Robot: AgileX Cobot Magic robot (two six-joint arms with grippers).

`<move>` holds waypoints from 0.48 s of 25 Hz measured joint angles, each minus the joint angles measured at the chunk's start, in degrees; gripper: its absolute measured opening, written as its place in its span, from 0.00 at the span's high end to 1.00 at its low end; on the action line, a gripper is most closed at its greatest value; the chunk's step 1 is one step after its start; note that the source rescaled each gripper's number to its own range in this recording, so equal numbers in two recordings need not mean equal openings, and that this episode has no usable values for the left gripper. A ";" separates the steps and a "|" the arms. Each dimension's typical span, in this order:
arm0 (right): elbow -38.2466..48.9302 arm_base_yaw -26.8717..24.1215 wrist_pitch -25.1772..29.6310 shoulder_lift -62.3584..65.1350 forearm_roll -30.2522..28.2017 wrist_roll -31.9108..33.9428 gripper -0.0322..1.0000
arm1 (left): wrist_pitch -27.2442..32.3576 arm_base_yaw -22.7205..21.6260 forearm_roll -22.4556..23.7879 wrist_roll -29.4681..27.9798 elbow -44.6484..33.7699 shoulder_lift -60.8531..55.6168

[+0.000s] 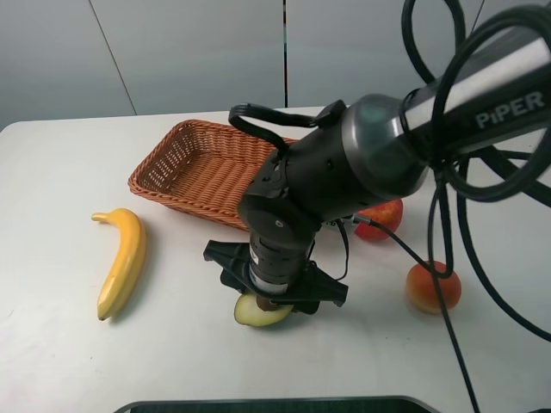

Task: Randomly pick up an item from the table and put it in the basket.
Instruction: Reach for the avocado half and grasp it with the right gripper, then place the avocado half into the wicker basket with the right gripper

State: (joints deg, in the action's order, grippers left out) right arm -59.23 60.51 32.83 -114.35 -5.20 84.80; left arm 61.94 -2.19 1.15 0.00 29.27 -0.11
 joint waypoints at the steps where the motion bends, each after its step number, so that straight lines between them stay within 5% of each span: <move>1: 0.00 0.00 0.00 0.00 0.00 -0.12 0.97 | 0.00 0.00 0.00 0.00 0.00 0.00; 8: 0.00 0.00 -0.08 0.00 0.63 -1.30 0.97 | 0.00 0.00 0.00 0.00 0.00 0.00; 12: 0.00 0.00 -0.08 0.66 4.26 -8.23 0.97 | 0.00 0.00 0.00 0.00 0.00 0.00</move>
State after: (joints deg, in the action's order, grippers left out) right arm -59.23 60.51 32.75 -113.69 -0.93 76.58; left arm 61.94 -2.19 1.15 0.00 29.27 -0.11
